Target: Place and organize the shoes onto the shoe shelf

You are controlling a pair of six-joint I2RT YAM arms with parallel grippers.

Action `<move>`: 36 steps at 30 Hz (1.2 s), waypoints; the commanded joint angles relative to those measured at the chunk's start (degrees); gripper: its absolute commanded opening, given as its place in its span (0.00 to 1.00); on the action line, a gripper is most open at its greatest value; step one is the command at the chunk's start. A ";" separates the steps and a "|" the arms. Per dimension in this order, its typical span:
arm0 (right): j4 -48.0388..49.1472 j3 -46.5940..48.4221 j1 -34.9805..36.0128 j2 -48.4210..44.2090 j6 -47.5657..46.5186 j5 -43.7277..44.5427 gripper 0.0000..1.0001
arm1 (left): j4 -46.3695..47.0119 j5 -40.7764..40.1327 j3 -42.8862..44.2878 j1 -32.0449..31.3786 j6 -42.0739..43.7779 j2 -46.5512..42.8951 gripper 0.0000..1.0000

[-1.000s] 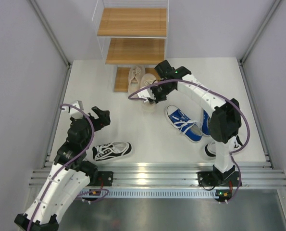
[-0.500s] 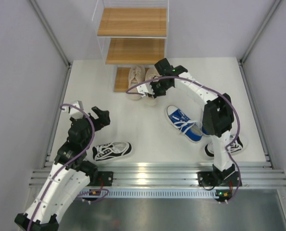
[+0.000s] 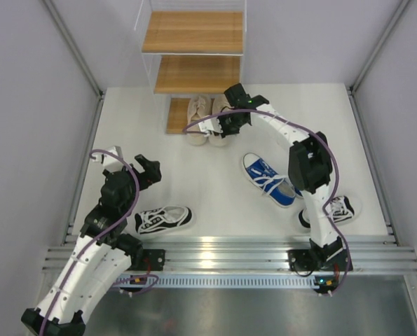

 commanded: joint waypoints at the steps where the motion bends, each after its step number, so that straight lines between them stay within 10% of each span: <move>1: 7.65 4.92 -0.74 0.11 -0.70 0.84 0.00 | 0.66 -0.62 0.14 0.22 -0.06 -0.04 0.94; 14: 8.97 3.60 -1.45 2.05 -1.84 1.90 0.06 | 0.58 -0.62 0.22 0.31 -0.32 0.31 0.94; 36: 3.71 -10.79 -1.27 -16.31 1.94 -11.99 0.84 | -0.91 -1.06 0.40 0.31 -15.05 2.15 0.98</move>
